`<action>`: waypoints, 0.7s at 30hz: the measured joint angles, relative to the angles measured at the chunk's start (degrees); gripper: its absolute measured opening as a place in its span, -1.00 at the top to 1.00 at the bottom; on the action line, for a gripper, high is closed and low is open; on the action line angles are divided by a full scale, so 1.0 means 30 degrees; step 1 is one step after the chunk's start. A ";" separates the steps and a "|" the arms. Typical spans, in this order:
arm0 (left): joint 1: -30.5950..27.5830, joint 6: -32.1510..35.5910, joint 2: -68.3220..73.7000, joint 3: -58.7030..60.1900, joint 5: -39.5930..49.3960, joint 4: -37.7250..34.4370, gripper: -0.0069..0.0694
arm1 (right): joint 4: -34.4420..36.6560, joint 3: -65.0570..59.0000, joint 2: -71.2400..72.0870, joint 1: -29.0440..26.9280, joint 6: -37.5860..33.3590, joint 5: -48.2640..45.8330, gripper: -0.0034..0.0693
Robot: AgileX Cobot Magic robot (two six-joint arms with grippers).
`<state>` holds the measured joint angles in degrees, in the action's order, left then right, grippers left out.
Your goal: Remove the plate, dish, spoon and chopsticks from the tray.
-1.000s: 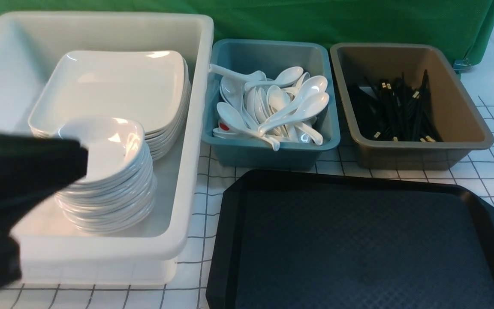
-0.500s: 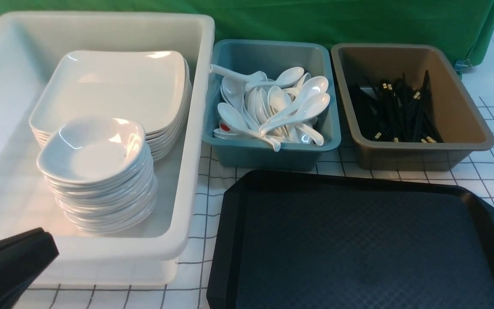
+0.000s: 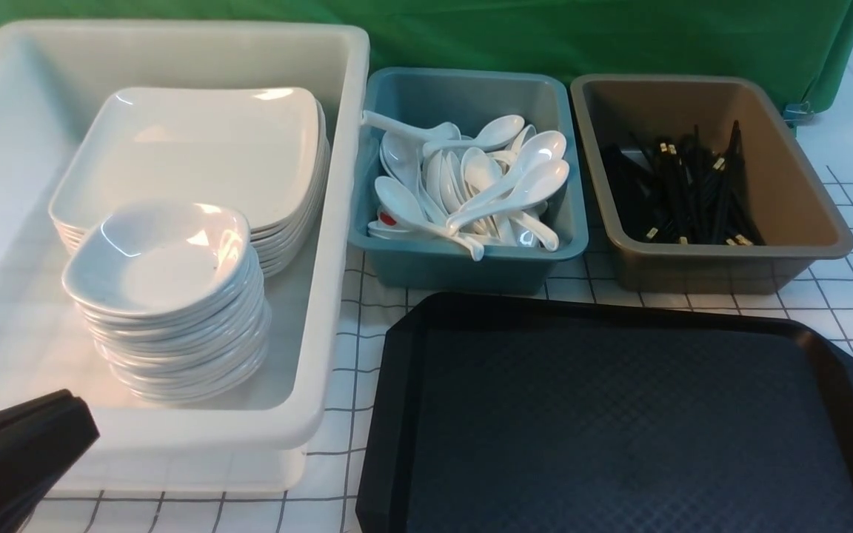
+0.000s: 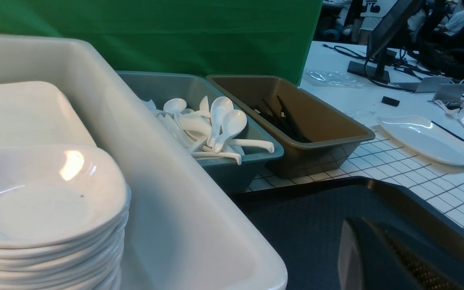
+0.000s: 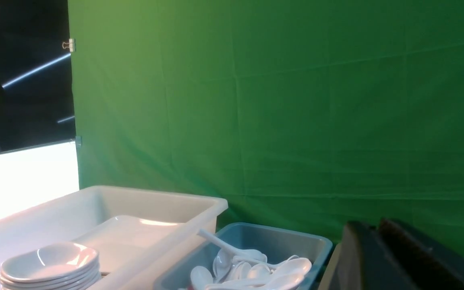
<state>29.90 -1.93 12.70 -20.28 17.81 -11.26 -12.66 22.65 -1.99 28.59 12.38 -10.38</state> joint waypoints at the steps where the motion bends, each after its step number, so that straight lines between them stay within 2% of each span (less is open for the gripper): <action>1: 0.0000 0.0000 0.0000 0.0000 0.0000 0.0000 0.82 | 0.0000 0.0000 0.0000 0.0000 0.0000 0.0000 0.71; 8: 0.0000 0.0289 0.0000 0.0000 0.0000 0.0177 0.82 | 0.0000 0.0000 0.0000 0.0000 0.0015 0.0000 0.66; 14: -0.0076 0.1021 -0.0133 0.0179 -0.0250 0.2542 0.82 | 0.0000 0.0000 0.0000 0.0000 0.0038 0.0000 0.59; 18: -0.1919 0.2119 -0.1058 0.1349 -0.0895 0.2842 0.82 | 0.0016 0.0000 0.0000 0.0000 0.0038 0.0000 0.56; 21: -0.4564 0.3336 -0.2204 0.3053 -0.1711 0.2398 0.82 | 0.0016 0.0000 0.0000 0.0000 0.0038 0.0000 0.54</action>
<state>16.21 8.08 6.09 -11.12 12.67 -4.06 -12.61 22.65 -1.99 28.59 12.49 -10.38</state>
